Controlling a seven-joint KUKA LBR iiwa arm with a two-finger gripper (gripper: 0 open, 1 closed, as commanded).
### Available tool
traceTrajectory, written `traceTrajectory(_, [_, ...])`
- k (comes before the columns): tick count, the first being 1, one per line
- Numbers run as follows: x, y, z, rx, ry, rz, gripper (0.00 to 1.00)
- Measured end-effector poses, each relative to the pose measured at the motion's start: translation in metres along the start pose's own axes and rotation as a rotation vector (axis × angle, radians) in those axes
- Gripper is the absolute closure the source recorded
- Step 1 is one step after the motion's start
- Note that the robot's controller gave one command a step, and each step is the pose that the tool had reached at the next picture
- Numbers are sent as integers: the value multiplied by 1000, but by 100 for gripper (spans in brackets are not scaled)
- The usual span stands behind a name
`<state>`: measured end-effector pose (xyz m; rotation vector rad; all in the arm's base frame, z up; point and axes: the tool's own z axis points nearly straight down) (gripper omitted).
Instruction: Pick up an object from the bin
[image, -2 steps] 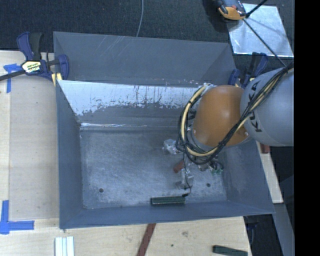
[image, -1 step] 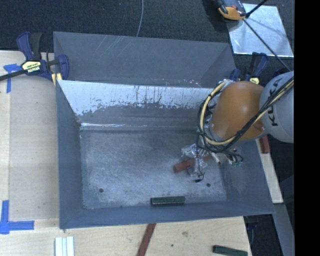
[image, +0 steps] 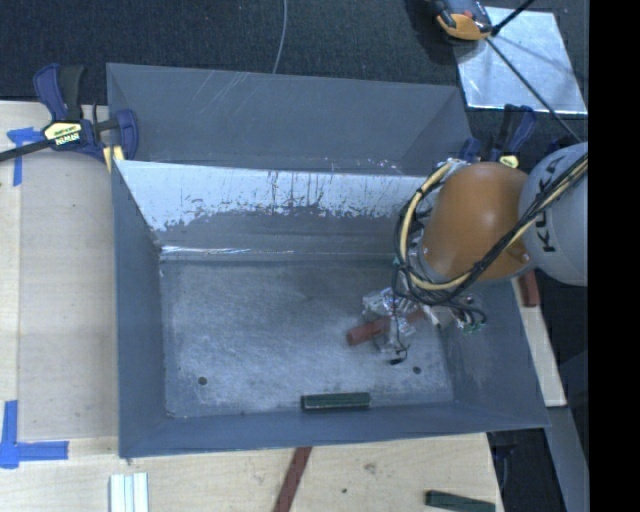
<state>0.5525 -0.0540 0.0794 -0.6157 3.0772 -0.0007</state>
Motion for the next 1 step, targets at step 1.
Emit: traceTrajectory(1, [3,-7,-144,0,-1,42,100])
